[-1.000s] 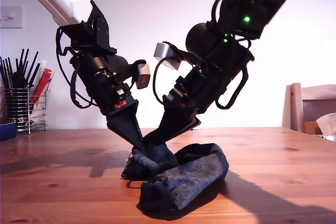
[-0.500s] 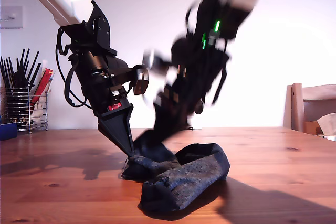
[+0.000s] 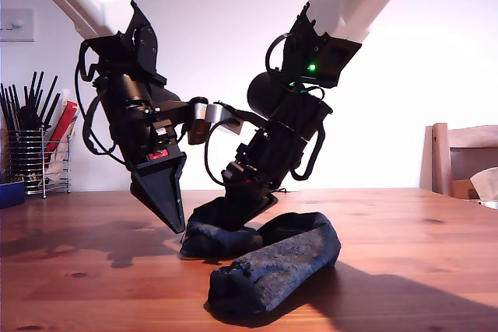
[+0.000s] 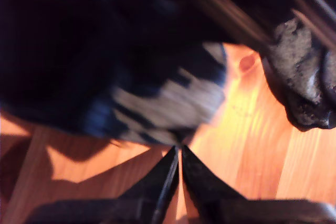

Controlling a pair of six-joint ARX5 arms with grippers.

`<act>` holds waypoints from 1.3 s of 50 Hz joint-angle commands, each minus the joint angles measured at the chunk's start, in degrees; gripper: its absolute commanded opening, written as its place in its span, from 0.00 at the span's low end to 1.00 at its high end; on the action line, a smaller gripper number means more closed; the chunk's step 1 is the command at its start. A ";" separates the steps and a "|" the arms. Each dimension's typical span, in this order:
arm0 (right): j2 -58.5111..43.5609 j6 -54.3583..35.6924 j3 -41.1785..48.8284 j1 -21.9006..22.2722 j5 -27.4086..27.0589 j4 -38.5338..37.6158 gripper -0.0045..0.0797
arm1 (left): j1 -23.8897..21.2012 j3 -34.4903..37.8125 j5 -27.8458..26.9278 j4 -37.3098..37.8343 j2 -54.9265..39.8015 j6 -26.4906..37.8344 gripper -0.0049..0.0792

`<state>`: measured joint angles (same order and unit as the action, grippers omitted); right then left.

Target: Fold the socks in front of you. After folding them, place them to the right side.

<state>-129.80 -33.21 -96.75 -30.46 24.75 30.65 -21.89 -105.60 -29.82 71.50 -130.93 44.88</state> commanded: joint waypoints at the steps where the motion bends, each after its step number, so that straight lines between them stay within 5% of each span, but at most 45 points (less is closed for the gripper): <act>1: -1.92 1.88 -0.90 -0.13 -1.46 -2.49 0.04 | -1.46 1.33 0.20 0.52 2.58 0.57 0.03; 37: -3.48 2.21 -3.04 7.34 -15.45 -4.48 0.04 | -1.49 1.31 0.09 2.21 3.45 0.50 0.03; 65: -3.48 -0.63 -3.89 19.04 -19.17 6.03 0.04 | -1.46 1.31 0.13 0.92 3.45 0.17 0.03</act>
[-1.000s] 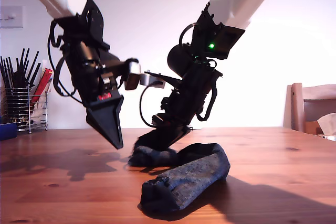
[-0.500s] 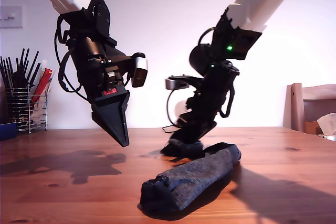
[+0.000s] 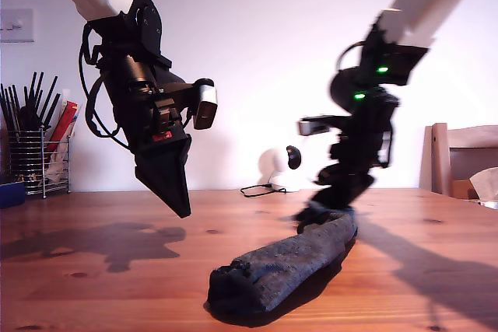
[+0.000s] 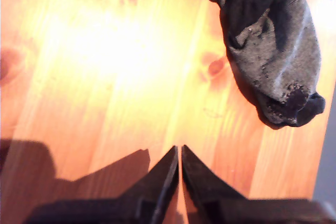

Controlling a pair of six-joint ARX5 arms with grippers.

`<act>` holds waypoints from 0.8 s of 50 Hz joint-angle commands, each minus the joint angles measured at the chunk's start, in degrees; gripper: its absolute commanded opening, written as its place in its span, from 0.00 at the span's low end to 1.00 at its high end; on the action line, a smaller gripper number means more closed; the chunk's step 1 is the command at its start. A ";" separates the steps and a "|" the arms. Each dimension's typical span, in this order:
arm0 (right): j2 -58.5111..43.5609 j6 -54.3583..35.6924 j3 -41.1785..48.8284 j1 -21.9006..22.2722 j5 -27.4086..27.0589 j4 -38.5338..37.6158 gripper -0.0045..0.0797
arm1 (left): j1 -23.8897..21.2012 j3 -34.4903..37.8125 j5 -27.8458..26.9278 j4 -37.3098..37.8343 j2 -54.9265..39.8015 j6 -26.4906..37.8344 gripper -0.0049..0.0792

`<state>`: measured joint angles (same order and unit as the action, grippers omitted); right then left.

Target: Fold the socks in front of you. After folding them, place them to the right side.

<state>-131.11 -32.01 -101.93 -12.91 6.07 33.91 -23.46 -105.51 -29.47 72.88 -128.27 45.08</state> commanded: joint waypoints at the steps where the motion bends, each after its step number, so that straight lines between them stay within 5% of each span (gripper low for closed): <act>1: -2.16 -2.99 1.29 1.81 0.02 3.80 0.04 | 0.11 1.22 -0.20 -0.63 0.79 -0.02 0.03; 15: -1.86 -3.82 1.29 2.01 0.87 14.58 0.04 | 0.09 1.22 -0.24 -3.72 0.79 -0.04 0.03; 40: 4.31 -1.40 3.48 1.64 4.59 19.10 0.04 | 0.26 1.25 -3.15 -8.33 0.79 -0.09 0.03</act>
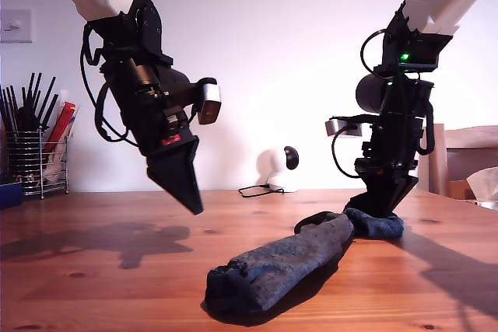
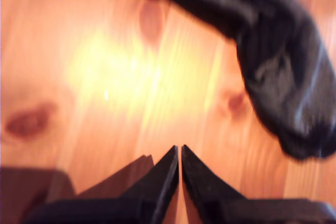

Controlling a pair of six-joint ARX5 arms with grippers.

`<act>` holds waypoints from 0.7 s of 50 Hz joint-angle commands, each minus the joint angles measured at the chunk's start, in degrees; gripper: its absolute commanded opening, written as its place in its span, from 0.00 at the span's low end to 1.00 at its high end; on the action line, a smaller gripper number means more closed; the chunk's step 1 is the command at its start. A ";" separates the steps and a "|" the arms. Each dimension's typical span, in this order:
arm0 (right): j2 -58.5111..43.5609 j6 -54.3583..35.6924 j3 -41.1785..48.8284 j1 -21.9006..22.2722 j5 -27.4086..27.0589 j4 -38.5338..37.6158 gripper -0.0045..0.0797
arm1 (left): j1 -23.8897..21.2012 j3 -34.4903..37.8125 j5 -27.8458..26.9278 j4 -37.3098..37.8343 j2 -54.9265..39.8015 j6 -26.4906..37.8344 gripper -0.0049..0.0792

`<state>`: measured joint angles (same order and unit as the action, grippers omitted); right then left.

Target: Fold the socks in front of you. After folding them, place them to the right side.

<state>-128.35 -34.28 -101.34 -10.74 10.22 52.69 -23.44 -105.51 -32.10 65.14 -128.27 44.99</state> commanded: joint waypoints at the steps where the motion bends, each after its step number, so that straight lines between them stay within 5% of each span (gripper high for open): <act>1: 1.88 1.09 3.48 -0.52 0.46 0.31 0.04 | 0.31 1.22 -0.57 -0.83 0.79 0.00 0.03; 19: 14.12 4.52 20.98 -2.27 0.33 -12.02 0.04 | 1.20 1.25 -4.61 -3.58 0.79 -0.46 0.03; 35: 21.94 5.99 33.33 -2.69 1.29 -13.29 0.04 | 1.20 1.25 -8.00 -4.57 0.79 -0.46 0.03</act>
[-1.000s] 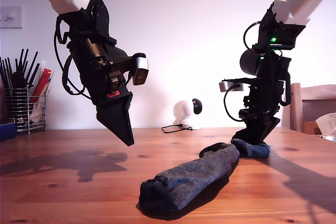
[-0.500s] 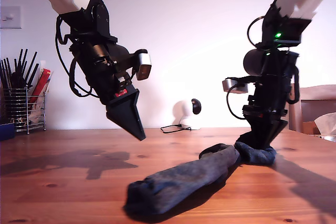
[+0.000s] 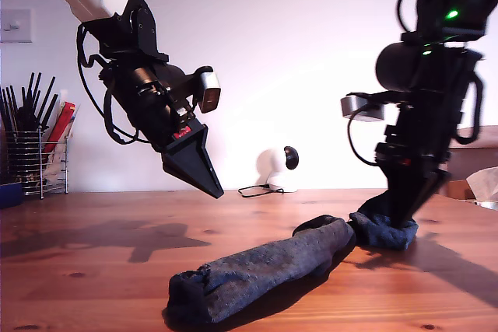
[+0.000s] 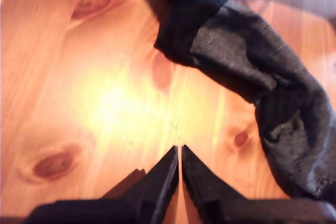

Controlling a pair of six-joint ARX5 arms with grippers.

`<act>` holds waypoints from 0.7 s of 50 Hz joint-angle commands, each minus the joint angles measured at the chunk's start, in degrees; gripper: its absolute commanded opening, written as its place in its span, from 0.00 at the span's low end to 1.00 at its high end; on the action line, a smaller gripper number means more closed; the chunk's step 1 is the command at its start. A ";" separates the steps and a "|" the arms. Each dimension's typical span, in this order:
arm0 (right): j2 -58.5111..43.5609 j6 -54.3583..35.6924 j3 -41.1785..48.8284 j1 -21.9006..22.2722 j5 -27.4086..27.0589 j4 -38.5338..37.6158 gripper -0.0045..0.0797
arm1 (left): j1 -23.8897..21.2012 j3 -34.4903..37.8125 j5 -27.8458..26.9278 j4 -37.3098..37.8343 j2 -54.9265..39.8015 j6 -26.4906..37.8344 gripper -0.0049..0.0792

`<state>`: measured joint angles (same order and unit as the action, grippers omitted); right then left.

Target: Fold the socks in front of you. After folding them, place them to the right side.

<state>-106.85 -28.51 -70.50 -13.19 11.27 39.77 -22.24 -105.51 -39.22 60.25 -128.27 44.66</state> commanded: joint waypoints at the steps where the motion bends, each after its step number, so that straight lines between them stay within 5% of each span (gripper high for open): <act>1: 0.70 0.22 3.17 -0.28 0.22 -0.66 0.04 | 0.00 1.25 -1.27 0.52 0.79 -0.13 0.03; 13: 4.96 2.97 5.40 -2.08 0.90 -7.85 0.04 | -0.33 1.25 -3.89 2.08 0.79 -0.07 0.03; 24: 8.68 3.06 3.96 -2.01 3.54 -3.58 0.04 | -0.44 1.25 -4.07 2.14 0.79 -0.07 0.03; 35: 8.63 4.59 3.96 -2.16 2.86 -12.98 0.04 | -0.81 1.25 -4.07 2.12 0.79 -0.09 0.04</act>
<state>-97.30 -24.12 -66.43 -15.09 14.39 28.45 -22.74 -105.51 -43.03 62.48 -128.27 44.51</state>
